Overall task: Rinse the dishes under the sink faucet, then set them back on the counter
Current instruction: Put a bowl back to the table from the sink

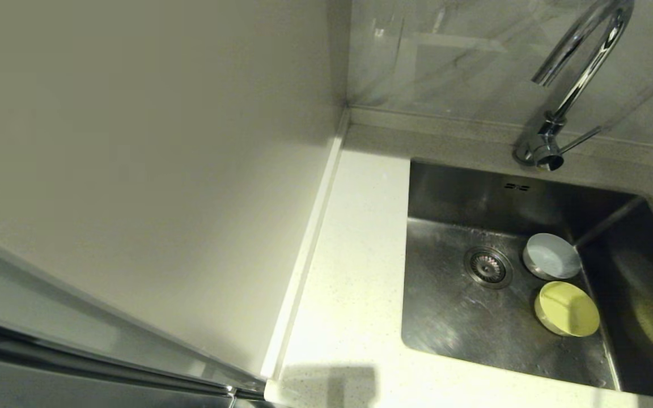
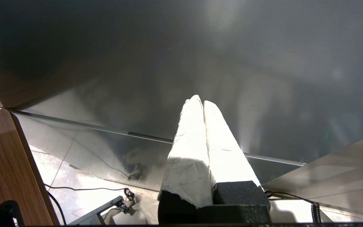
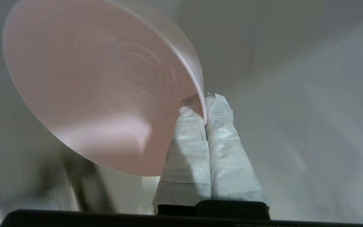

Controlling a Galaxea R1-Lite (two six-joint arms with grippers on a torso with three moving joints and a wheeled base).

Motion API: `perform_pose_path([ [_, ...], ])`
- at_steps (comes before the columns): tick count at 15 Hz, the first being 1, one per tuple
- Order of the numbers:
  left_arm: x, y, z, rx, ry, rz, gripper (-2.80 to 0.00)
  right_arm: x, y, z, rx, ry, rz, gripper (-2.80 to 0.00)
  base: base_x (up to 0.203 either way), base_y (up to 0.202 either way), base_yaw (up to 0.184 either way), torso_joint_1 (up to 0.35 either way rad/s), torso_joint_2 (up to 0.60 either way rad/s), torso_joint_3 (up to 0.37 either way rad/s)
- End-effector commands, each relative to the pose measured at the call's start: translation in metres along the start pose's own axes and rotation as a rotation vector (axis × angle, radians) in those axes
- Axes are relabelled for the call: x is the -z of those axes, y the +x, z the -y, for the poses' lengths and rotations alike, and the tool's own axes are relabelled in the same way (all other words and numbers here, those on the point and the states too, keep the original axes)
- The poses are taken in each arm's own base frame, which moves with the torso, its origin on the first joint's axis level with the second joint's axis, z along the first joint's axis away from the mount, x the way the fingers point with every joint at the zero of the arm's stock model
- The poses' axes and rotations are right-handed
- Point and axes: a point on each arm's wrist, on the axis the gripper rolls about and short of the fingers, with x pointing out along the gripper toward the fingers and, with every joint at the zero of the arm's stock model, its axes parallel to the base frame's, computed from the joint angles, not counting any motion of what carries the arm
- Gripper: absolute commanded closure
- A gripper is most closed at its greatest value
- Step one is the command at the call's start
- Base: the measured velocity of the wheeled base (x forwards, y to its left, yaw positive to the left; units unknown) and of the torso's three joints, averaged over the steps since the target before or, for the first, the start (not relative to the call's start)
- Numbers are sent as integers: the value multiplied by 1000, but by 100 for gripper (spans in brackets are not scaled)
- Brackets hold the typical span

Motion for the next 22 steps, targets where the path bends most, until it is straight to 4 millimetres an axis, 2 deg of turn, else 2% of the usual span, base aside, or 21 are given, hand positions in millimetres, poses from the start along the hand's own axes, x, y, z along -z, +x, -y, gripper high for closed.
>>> perform_pose_path([
  [1,1,0,0,0,0,-3,0,28,3,2,-29,-171,-462,0,0,0,0,0,0,0],
  [3,1,0,0,0,0,-2,0,30,6,11,-69,-216,-669,0,0,0,0,0,0,0],
  [6,1,0,0,0,0,-3,0,19,9,26,-251,-154,-914,0,0,0,0,0,0,0],
  [7,1,0,0,0,0,-3,0,24,19,26,-297,-125,-988,0,0,0,0,0,0,0],
  [9,1,0,0,0,0,-3,0,46,46,22,-305,-38,-1083,0,0,0,0,0,0,0],
  [12,1,0,0,0,0,-3,0,79,87,14,-266,50,-1074,0,0,0,0,0,0,0],
  [15,1,0,0,0,0,-3,0,88,122,9,-217,102,-885,0,0,0,0,0,0,0],
  [18,1,0,0,0,0,-3,0,82,138,7,-185,111,-720,0,0,0,0,0,0,0],
  [22,1,0,0,0,0,-3,0,87,144,5,-161,91,-707,0,0,0,0,0,0,0],
])
